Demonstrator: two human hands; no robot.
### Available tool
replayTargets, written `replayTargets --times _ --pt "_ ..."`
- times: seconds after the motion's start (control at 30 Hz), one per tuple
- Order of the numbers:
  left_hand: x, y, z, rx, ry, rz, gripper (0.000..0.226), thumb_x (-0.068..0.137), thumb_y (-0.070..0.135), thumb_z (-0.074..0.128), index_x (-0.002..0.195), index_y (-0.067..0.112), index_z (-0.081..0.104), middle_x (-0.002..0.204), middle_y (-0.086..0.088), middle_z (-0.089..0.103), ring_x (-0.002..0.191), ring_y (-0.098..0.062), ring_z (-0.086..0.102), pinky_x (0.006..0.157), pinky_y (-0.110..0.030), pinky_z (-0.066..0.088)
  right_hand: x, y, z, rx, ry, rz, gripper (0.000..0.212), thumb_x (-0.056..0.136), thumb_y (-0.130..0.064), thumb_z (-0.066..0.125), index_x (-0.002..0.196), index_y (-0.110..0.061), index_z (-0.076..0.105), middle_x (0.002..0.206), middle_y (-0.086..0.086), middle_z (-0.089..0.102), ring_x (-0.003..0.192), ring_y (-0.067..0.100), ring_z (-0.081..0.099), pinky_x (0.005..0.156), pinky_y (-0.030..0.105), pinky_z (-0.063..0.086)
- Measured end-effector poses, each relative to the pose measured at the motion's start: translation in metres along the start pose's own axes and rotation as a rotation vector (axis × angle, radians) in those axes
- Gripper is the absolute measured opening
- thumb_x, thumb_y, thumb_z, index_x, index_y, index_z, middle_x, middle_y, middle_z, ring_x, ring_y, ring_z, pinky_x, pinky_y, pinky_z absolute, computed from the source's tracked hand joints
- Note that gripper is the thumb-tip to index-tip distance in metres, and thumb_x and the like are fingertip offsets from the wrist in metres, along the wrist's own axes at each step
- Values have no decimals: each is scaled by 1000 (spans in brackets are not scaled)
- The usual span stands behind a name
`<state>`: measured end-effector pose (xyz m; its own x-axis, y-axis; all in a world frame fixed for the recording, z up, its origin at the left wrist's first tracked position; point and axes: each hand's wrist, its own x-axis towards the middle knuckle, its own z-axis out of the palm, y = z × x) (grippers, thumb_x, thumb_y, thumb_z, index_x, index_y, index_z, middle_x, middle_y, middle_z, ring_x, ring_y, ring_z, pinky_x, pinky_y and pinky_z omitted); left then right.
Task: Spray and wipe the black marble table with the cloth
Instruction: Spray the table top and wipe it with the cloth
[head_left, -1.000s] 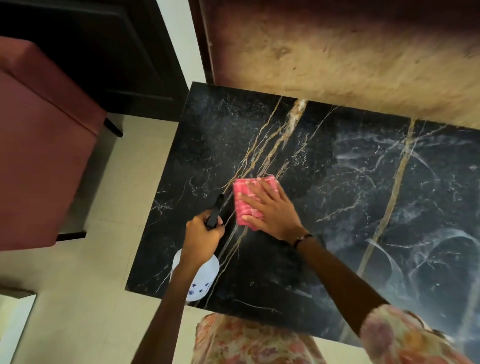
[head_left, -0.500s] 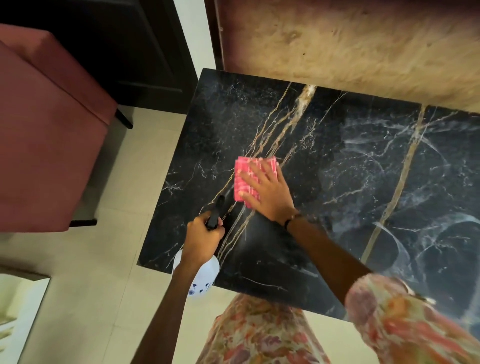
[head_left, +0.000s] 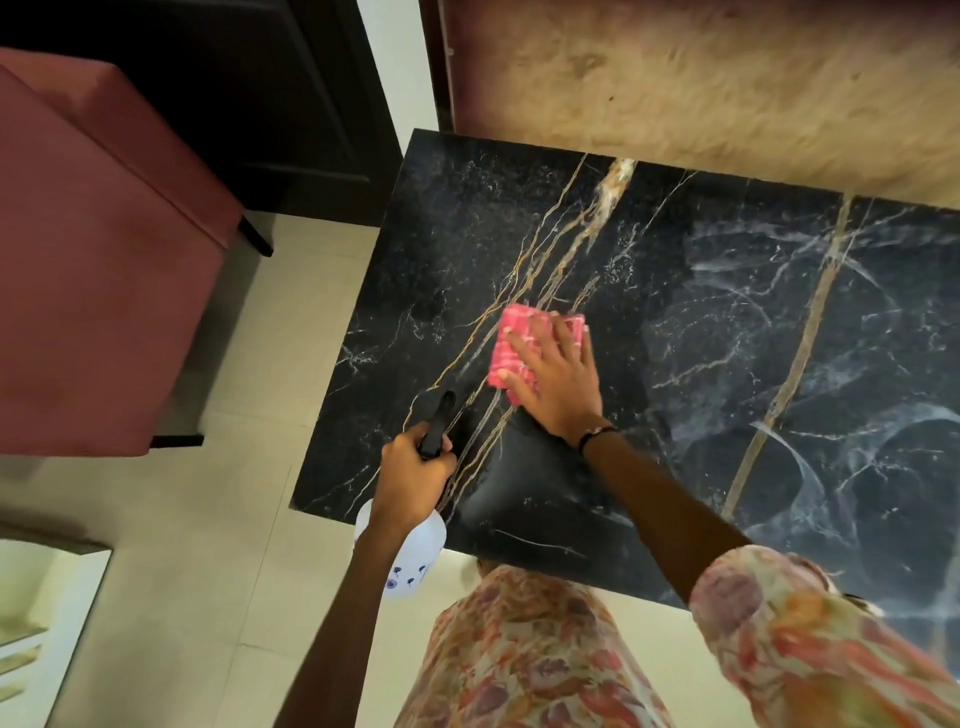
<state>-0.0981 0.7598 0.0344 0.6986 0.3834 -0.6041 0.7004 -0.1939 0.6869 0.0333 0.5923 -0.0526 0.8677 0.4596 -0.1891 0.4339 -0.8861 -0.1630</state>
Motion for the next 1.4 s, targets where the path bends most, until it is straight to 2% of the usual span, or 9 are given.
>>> replayTargets --times 0.23,0.37,0.53,0.67,0.8,0.97,1.1,1.27,1.4 --pt "-10 -12 -8 -17 -1 -8 16 88 12 58 74 20 59 60 -6 53 49 -17 46 52 -25 41 -95 13 22 -107 -32 -420 64 93 -68 19 148 -36 20 155 2 25 146 29 14 115 54 10" --pt "-17 -18 -12 -32 -1 -11 18 89 13 57 73 22 57 61 -7 53 50 -17 46 53 -26 42 -93 59 7 -123 -26 -267 62 94 -68 14 147 -36 18 155 5 28 145 28 15 116 53 14" --pt "-26 -31 -15 -62 15 -19 18 87 10 58 73 20 58 61 -10 52 51 -21 44 57 -29 41 -49 -2 3 -28 -49 -33 67 93 -68 8 146 -33 27 153 7 33 143 34 25 115 60 11" --pt "-31 -43 -18 -39 28 6 14 81 1 58 74 12 61 57 -8 50 52 -24 40 54 -30 36 -72 -53 21 -56 -86 -261 67 94 -67 11 145 -31 34 151 7 37 142 35 27 115 61 10" --pt "-36 -53 -23 -50 32 -4 16 83 2 59 72 14 60 55 -7 48 51 -23 42 53 -28 38 -138 -29 33 -85 -85 -444 62 94 -67 22 146 -35 27 152 3 35 143 31 25 113 55 15" --pt "-42 -65 -32 -94 39 -26 23 82 -1 59 70 19 59 59 -8 51 51 -23 42 57 -28 37 -137 11 23 -104 -83 -311 61 93 -68 17 146 -38 19 153 3 33 145 28 20 115 54 14" --pt "-49 -74 -38 -106 65 -25 23 79 -2 58 69 18 59 59 -8 51 50 -23 39 52 -27 35 -103 -41 19 -37 -106 -147 67 92 -69 12 145 -33 32 152 5 37 143 32 26 114 61 18" --pt "-59 -77 -39 -109 101 -5 23 78 -4 58 66 16 57 55 -10 48 47 -25 35 51 -28 33 -101 -107 34 -71 -117 -407 60 94 -64 24 142 -31 40 149 5 41 141 33 30 114 62 17" --pt "-65 -75 -39 -118 100 19 22 79 -4 58 68 15 57 55 -9 49 46 -24 37 50 -27 35 -140 -79 37 -86 -69 -571 62 92 -66 27 144 -32 34 148 3 42 140 30 32 114 56 14"
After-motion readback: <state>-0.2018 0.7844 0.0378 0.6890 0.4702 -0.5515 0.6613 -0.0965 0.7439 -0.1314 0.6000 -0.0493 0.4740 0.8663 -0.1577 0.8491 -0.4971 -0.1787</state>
